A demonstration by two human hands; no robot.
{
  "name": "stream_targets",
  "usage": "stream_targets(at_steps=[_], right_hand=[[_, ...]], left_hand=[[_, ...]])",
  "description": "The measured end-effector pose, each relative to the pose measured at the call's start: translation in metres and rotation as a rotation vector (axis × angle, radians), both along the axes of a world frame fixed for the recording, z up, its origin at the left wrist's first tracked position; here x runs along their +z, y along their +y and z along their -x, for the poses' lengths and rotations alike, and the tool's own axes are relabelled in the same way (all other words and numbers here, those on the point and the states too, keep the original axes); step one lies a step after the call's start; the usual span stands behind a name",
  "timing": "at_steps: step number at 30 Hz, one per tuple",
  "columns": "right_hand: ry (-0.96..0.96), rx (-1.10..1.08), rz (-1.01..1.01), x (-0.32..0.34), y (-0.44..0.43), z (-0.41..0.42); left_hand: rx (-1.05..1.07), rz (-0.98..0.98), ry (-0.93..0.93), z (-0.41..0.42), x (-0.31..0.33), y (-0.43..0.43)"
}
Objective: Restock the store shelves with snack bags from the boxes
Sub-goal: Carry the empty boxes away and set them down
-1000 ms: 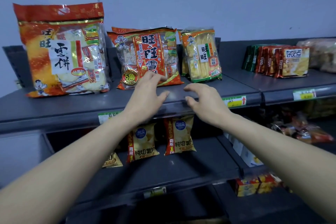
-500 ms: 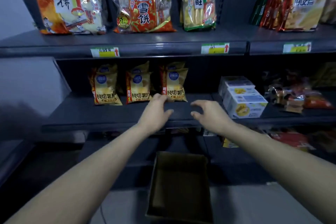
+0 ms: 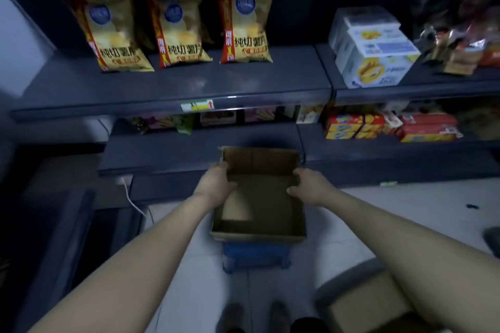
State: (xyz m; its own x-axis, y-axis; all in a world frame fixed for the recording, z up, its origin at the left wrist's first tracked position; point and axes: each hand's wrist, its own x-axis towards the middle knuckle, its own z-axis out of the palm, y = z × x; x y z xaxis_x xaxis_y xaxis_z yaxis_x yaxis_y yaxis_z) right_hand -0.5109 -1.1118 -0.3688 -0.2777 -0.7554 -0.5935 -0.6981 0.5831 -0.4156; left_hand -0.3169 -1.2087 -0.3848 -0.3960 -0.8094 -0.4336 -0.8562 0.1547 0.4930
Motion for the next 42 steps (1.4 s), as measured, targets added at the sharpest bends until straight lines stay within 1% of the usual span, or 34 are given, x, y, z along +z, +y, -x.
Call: stream_targets(at_steps=[4,7,11,14,17,22,26,31,36,38,40,42], right_hand=[[-0.010,-0.066,-0.059,-0.053,0.002,-0.002],[-0.026,-0.132,-0.068,-0.088,0.002,0.000],[0.006,-0.206,-0.037,-0.123,-0.002,0.003],[0.028,-0.259,-0.018,-0.140,-0.001,0.005],[0.021,-0.276,-0.050,-0.152,0.001,0.008],[0.047,-0.243,-0.119,-0.167,0.003,0.013],[0.068,-0.195,-0.138,-0.163,0.003,0.015],[0.086,-0.182,-0.151,-0.143,0.010,0.020],[0.111,-0.331,-0.080,-0.107,0.026,0.028],[0.194,-0.412,-0.026,-0.092,0.036,0.031],[0.290,-0.473,-0.025,-0.075,0.051,0.033],[0.335,-0.539,-0.031,-0.057,0.071,0.035]], left_hand=[[-0.016,-0.027,-0.075,-0.010,-0.044,0.000],[-0.009,-0.050,-0.120,-0.014,-0.074,-0.006],[0.010,-0.064,-0.152,-0.018,-0.109,-0.014],[0.052,-0.095,-0.168,-0.016,-0.128,-0.017],[0.064,-0.134,-0.155,-0.012,-0.141,-0.019],[0.107,-0.070,-0.189,-0.013,-0.158,-0.028],[0.103,-0.034,-0.235,-0.008,-0.153,-0.034],[0.040,-0.002,-0.255,0.002,-0.133,-0.038],[-0.004,-0.044,-0.214,0.020,-0.101,-0.035],[-0.051,-0.033,-0.191,0.029,-0.084,-0.031],[-0.136,-0.006,-0.167,0.041,-0.066,-0.027],[-0.221,0.019,-0.148,0.054,-0.047,-0.022]])
